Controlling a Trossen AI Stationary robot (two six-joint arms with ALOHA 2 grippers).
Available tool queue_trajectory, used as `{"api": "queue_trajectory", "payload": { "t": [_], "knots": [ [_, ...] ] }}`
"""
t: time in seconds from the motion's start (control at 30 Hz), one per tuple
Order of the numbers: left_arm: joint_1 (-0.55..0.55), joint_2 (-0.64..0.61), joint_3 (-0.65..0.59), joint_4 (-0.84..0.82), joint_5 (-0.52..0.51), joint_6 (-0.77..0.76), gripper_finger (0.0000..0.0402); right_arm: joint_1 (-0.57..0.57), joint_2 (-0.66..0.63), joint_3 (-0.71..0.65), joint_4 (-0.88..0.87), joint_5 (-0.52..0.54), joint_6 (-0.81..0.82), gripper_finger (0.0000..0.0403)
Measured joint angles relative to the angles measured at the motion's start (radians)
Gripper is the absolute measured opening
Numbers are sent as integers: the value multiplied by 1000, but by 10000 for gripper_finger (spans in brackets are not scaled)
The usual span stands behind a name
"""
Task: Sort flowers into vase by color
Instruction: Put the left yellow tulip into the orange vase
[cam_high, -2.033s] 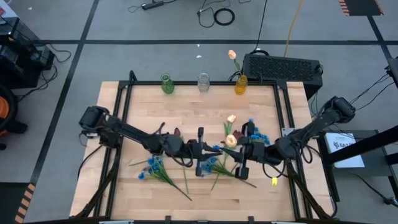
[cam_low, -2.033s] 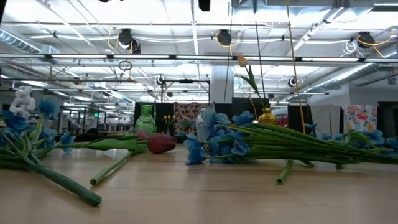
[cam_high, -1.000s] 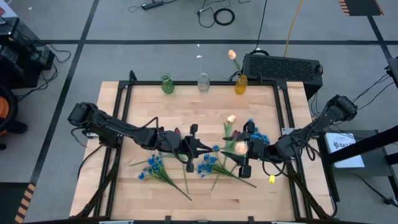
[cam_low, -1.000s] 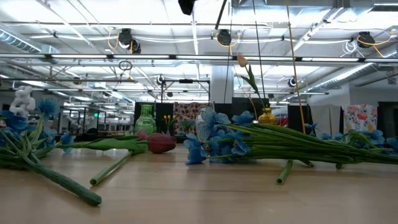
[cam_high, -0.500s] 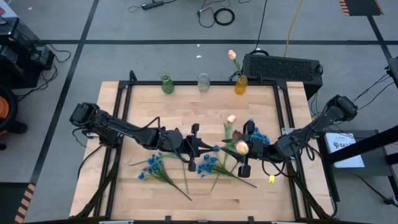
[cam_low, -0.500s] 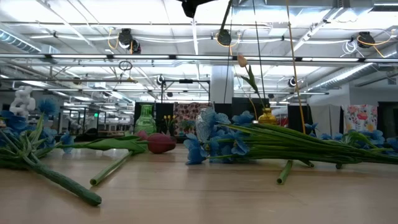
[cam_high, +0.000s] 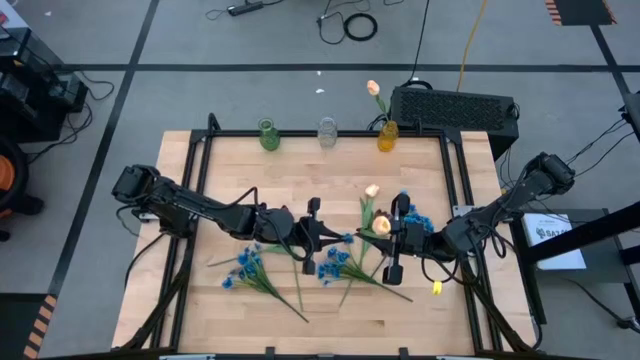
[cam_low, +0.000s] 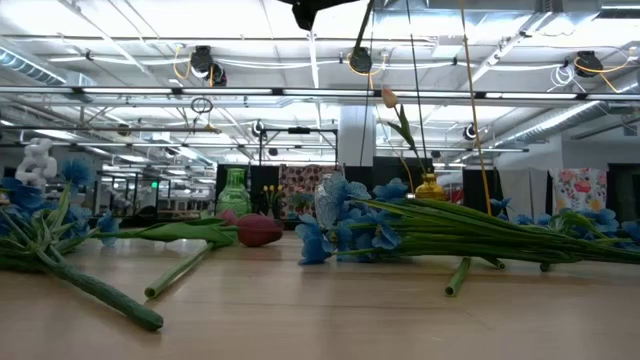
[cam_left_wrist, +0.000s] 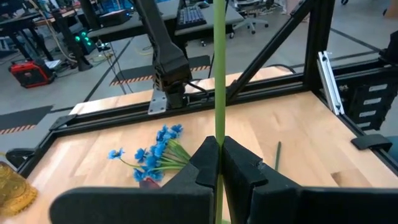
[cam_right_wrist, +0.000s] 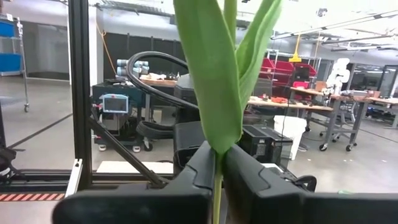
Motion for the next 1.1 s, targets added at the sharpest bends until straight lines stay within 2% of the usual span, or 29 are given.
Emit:
{"api": "queue_trajectory", "payload": {
  "t": [0.1, 0.27, 0.4, 0.47, 0.57, 0.7, 0.83, 0.93, 1.1],
  "knots": [
    [-9, 0, 0, -13, 0, 0, 43, 0, 1, 0, -3, 0, -6, 9],
    [-27, -20, 0, -66, -23, -8, 137, 1, -4, 0, 3, 27, -37, 8],
    [-53, -63, 0, -181, -193, -30, 205, 1, -43, 0, -36, 102, -76, 8],
    [-66, -87, 0, -255, -286, -38, 225, 1, -73, 0, -76, 142, -98, 7],
    [-90, -127, 0, -380, -371, -89, 236, -19, -132, 0, -111, 206, -174, 7],
    [-110, -178, 0, -514, -386, -177, 237, -92, -257, 0, -163, 259, -277, 7],
    [-126, -192, 0, -587, -386, -215, 237, -214, -424, 1, -312, 220, -278, 7],
    [-135, -195, 0, -588, -386, -214, 237, -323, -534, 0, -457, 165, -184, 7],
    [-131, -194, 0, -574, -386, -213, 237, -454, -634, -74, -464, 101, -144, 7]
  ]
}}
